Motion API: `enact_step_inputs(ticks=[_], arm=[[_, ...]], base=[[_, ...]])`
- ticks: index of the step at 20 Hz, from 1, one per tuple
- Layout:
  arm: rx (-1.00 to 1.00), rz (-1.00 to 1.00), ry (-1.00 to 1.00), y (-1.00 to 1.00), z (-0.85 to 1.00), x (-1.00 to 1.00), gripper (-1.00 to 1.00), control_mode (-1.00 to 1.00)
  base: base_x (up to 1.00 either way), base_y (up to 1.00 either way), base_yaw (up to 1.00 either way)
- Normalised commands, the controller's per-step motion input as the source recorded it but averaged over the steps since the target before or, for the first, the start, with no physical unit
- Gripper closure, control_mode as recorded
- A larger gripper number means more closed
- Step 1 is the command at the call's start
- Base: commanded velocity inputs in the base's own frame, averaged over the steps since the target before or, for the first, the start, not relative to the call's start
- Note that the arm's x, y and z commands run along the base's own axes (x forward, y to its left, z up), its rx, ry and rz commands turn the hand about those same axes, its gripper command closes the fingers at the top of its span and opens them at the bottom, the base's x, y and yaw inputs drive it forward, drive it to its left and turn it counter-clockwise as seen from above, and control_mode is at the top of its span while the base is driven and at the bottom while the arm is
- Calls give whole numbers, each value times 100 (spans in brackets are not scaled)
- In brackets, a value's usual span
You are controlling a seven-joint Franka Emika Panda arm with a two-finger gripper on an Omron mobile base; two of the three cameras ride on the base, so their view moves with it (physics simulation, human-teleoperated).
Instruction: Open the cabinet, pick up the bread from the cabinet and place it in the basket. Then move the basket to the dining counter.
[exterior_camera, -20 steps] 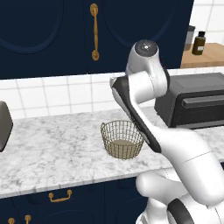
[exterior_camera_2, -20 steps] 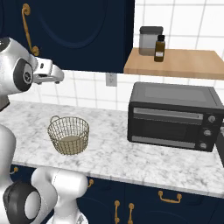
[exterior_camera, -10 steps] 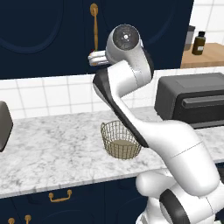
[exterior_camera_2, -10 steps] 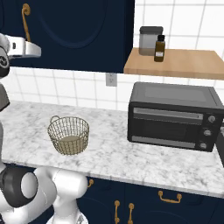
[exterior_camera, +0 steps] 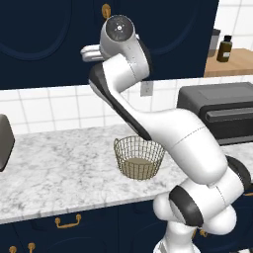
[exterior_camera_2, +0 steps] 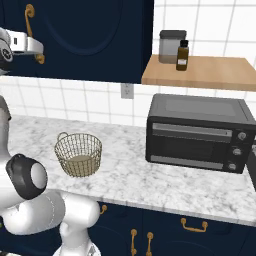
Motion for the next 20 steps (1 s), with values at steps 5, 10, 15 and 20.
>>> enact_step_inputs(ticks=[5, 10, 15, 20], arm=[[0, 0, 0, 0, 0, 63, -100, -100], [0, 0, 0, 0, -8, 69, -100, -100], [0, 0, 0, 0, 0, 59, 100, -100], [0, 2, -11, -29, -4, 15, 100, -100]], base=[[0, 0, 0], [0, 0, 0], [0, 0, 0], [0, 0, 0]])
